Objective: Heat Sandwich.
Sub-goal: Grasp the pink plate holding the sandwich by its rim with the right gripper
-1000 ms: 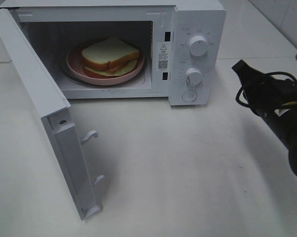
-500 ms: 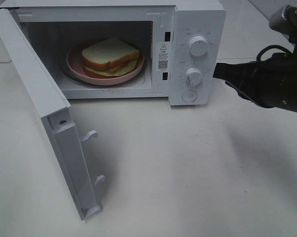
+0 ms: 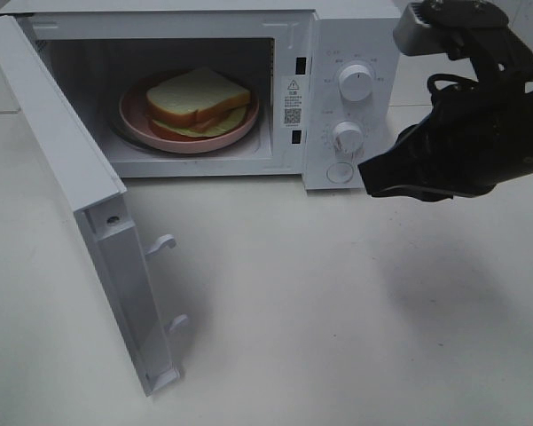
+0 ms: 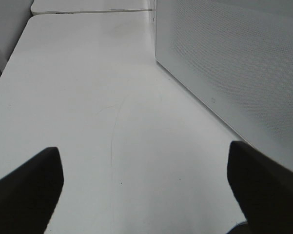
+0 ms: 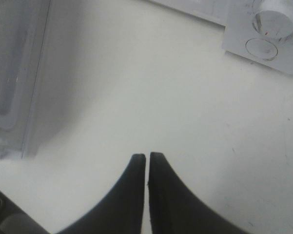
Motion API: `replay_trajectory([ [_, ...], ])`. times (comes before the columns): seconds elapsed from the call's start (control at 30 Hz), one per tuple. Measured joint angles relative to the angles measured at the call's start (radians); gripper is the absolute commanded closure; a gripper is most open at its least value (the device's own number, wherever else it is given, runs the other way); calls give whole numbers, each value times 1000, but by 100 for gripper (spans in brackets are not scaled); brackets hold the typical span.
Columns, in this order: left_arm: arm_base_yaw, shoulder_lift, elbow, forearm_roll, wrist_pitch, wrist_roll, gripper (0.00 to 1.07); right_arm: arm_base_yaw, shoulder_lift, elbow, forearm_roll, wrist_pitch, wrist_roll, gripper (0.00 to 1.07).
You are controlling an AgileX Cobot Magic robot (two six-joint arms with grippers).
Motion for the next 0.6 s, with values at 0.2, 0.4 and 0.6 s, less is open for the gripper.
replay_trajectory([
  [0.2, 0, 0, 0, 0, 0, 0, 23, 0, 0, -60, -119, 182, -32, 74],
  [0.4, 0, 0, 0, 0, 0, 0, 23, 0, 0, -70, -148, 323, -248, 29],
  [0.6, 0, 0, 0, 0, 0, 0, 23, 0, 0, -72, -165, 349, -506, 16],
])
